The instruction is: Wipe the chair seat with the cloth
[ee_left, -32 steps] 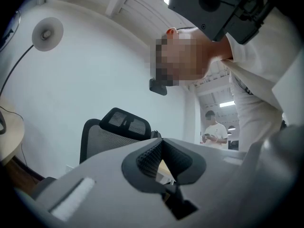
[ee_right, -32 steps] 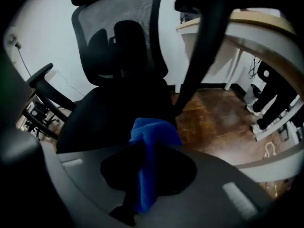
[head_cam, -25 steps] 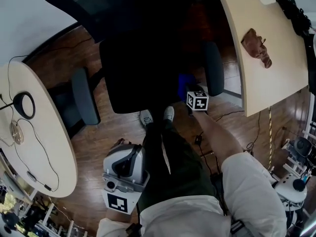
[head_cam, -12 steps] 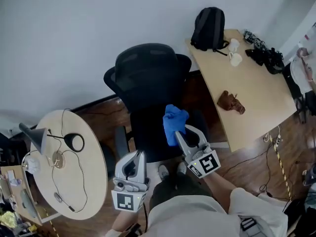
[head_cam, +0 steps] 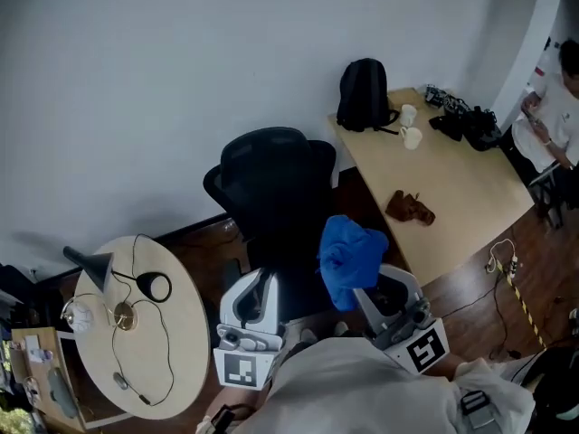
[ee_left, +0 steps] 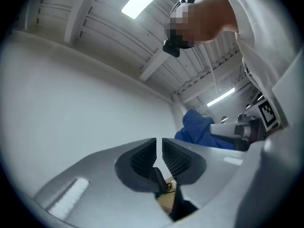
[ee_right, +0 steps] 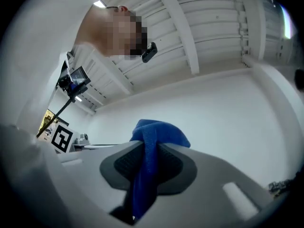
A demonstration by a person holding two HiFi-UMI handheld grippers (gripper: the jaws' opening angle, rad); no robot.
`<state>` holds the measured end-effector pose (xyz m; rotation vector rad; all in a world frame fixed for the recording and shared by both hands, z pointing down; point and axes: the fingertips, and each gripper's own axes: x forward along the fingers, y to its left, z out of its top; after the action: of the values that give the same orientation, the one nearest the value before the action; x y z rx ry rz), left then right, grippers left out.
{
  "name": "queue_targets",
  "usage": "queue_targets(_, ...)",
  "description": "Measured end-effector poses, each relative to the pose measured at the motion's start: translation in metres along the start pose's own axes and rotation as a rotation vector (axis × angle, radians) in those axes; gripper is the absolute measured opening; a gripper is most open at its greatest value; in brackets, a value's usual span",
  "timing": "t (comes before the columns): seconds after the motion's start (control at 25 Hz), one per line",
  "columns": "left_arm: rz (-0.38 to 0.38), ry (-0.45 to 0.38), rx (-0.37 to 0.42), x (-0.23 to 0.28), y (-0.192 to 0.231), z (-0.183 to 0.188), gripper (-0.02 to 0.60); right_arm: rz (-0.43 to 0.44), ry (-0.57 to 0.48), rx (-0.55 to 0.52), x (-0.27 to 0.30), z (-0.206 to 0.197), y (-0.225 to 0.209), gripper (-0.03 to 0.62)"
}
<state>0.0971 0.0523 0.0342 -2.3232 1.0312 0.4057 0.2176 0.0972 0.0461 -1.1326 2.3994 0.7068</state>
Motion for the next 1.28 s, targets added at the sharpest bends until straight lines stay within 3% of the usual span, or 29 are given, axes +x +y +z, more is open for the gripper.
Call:
queue_targets(0.2,-0.022,0.015,0.011,-0.003,-0.003,0.003,0.11,-0.025,0.051,0.041,-0.005,-0.013,-0.003,0.069)
queue_targets(0.36,0.038,0.0,-0.095,-0.01,0.0,0.005,0.11,-0.054,0.046,0.073,-0.011,-0.018,0.001,0.069)
queue_targets(0.44,0.014,0.02,-0.039,-0.02,-0.008,0.003,0.11,-0.024,0.064,0.059,-0.019,-0.022,0.013,0.069)
queue_targets(0.52,-0.052,0.031,0.076,-0.027,-0.027,0.014,0.11,-0.004,0.058,0.051,-0.028,-0.017,0.024,0.069)
queue_targets(0.56,-0.067,0.029,0.096,-0.031,-0.037,0.022,0.11,-0.004,0.053,0.051,-0.036,-0.011,0.03,0.069)
queue_targets(0.76,0.038,-0.019,-0.042,-0.072,-0.083,0.071,0.112,0.019,0.063,0.039,-0.106,0.028,0.065,0.069)
queue_targets(1.04,0.107,-0.006,-0.035,-0.173,-0.197,0.11,0.117,0.075,0.055,0.053,-0.237,0.083,0.133,0.069)
queue_targets(1.2,0.115,0.013,-0.035,-0.213,-0.253,0.136,0.117,0.027,-0.051,0.153,-0.288,0.128,0.154,0.069)
queue_targets(1.28,0.117,0.018,-0.024,-0.226,-0.27,0.153,0.117,0.04,-0.058,0.149,-0.308,0.144,0.166,0.069)
